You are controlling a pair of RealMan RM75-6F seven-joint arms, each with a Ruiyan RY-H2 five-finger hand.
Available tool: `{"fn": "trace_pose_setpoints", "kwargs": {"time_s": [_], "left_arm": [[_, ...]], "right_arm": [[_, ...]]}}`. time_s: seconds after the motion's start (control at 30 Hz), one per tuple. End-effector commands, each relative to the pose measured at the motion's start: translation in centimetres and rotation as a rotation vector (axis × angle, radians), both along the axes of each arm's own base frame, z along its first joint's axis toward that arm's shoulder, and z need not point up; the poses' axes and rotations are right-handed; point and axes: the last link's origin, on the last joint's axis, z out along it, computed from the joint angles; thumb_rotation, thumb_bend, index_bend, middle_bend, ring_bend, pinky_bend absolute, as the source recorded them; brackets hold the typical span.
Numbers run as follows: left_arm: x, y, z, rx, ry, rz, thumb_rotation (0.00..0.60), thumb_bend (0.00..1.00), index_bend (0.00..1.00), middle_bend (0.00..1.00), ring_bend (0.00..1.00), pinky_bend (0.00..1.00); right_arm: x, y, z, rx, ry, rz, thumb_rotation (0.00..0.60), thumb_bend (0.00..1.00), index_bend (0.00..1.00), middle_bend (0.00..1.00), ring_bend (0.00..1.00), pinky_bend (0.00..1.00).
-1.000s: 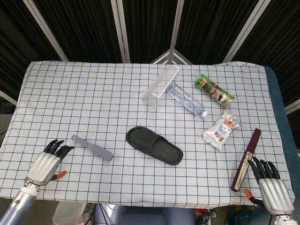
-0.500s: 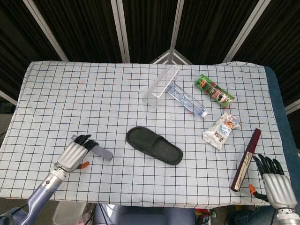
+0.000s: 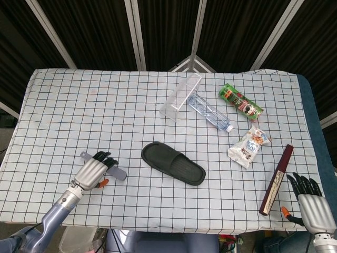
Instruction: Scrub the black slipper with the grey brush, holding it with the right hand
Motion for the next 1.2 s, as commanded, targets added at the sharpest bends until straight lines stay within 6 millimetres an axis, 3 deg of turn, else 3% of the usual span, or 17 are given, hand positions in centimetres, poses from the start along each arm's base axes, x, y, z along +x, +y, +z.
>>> {"fn": "trace_pose_setpoints", "kwargs": {"time_s": [0.03,1.2], "left_arm": [[0.12,0.19,-0.26,-0.007,-0.001,0.002,0.600,0.38,0.28,0.32,0.16,0.18],[0.37,0.77,-0.95,-0.016,0.009,0.002,0.600,0.47,0.42,0.45,0.29,0.29]], "right_arm": [[-0.04,-0.01,0.09,-0.003,0.001,-0.001,0.524,0.37,0.00,0.00,0.00,0.00],[-0.24,-0.11,0.27,-0.008,0.007,-0.011,0.524,0.37,0.00,0.00,0.00,0.00]]}}
